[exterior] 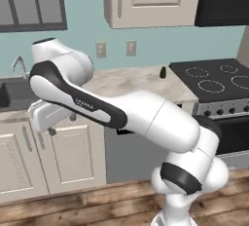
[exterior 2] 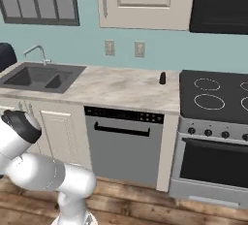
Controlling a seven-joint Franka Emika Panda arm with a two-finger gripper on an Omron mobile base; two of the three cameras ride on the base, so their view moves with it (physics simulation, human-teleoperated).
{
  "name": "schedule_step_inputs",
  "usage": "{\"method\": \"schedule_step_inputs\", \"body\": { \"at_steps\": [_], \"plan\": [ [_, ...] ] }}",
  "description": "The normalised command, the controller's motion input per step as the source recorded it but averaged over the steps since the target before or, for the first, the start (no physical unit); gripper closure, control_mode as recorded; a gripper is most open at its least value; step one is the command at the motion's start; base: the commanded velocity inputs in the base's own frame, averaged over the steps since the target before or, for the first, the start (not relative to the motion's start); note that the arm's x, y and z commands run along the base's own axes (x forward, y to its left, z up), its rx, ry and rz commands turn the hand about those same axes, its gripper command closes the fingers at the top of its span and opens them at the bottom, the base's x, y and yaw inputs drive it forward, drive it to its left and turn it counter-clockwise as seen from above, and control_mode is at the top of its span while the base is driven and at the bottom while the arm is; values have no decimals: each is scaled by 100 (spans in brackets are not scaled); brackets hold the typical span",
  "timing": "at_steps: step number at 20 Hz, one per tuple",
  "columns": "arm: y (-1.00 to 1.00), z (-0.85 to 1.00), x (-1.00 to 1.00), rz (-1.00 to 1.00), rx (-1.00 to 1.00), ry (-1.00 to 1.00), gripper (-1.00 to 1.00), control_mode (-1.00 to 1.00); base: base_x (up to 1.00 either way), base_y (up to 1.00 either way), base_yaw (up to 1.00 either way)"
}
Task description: Collect the paprika, ketchup, and shaker from the cabinet and place them next to the stove.
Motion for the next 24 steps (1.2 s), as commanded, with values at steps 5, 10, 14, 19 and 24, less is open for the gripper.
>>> {"method": "schedule_step_inputs", "body": {
  "at_steps": [5, 10, 14, 19, 24],
  "plan": [
    [0, 0, 0, 0, 0, 0, -100, 100, -52, 100, 3],
    [0, 0, 0, 0, 0, 0, -100, 100, -14, 100, 3],
    [0, 0, 0, 0, 0, 0, -100, 100, 0, 99, 2],
    [0, 0, 0, 0, 0, 0, -100, 100, 0, 92, 3],
    [0, 0, 0, 0, 0, 0, -100, 100, 22, 79, 1]
  ]
}}
